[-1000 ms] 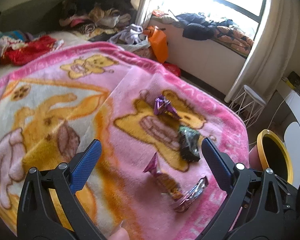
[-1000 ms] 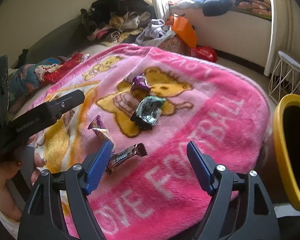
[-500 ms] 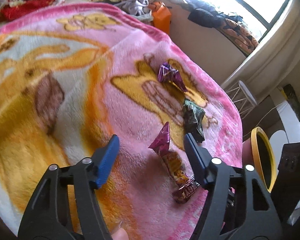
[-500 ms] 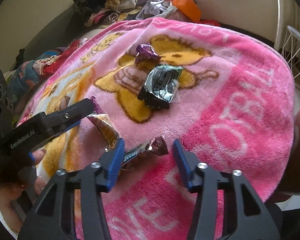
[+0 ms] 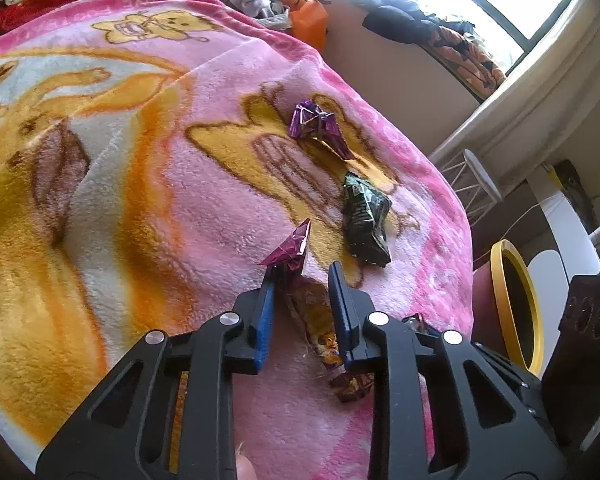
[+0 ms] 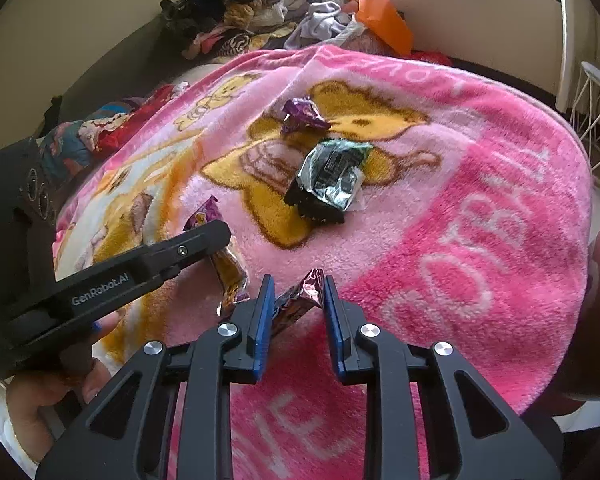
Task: Collect trash
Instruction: 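Grasp the purple candy wrapper with the left tool while the right tool grasps a brown wrapper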
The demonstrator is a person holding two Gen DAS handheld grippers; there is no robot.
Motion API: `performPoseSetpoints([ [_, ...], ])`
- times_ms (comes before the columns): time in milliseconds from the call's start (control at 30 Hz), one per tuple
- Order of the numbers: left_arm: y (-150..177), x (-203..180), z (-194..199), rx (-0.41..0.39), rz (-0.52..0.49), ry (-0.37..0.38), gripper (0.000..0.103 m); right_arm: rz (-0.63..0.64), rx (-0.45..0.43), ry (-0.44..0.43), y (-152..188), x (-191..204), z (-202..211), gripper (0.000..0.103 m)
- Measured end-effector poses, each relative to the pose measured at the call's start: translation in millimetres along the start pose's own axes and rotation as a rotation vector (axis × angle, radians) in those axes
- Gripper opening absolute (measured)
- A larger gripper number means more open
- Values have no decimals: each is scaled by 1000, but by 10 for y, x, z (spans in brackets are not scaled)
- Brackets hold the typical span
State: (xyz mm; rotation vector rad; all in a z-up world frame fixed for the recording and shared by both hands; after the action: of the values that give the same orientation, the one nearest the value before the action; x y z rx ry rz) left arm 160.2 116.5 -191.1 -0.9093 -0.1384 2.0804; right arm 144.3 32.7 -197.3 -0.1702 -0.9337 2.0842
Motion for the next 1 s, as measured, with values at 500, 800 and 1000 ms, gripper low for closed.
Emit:
performPoseSetpoints([
  [500,-42,-389,203,-50,-77,41,17,21,-83,54,-100,-226,384,23],
  [800,-24,-700,319,-75,-129,71,17,-12,-148,87,-178,-465,689,23],
  [1000,19,-894,368,-84,-163,90,17,-49,-180,105,-193,-640,853,23],
])
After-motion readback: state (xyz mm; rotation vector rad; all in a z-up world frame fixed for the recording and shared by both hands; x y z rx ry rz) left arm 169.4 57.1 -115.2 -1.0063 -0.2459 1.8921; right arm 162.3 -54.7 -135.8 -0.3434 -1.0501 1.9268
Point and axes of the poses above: each gripper's, at about its wrist camera, not at the fingertips, and z roughly against the way its jaws point, x to its left, y to its underside, the point moved 9 cm from there along -z, roughly the way its jaws point, and after that the axes turned 15 degrees about z, right-handed, at the moved point
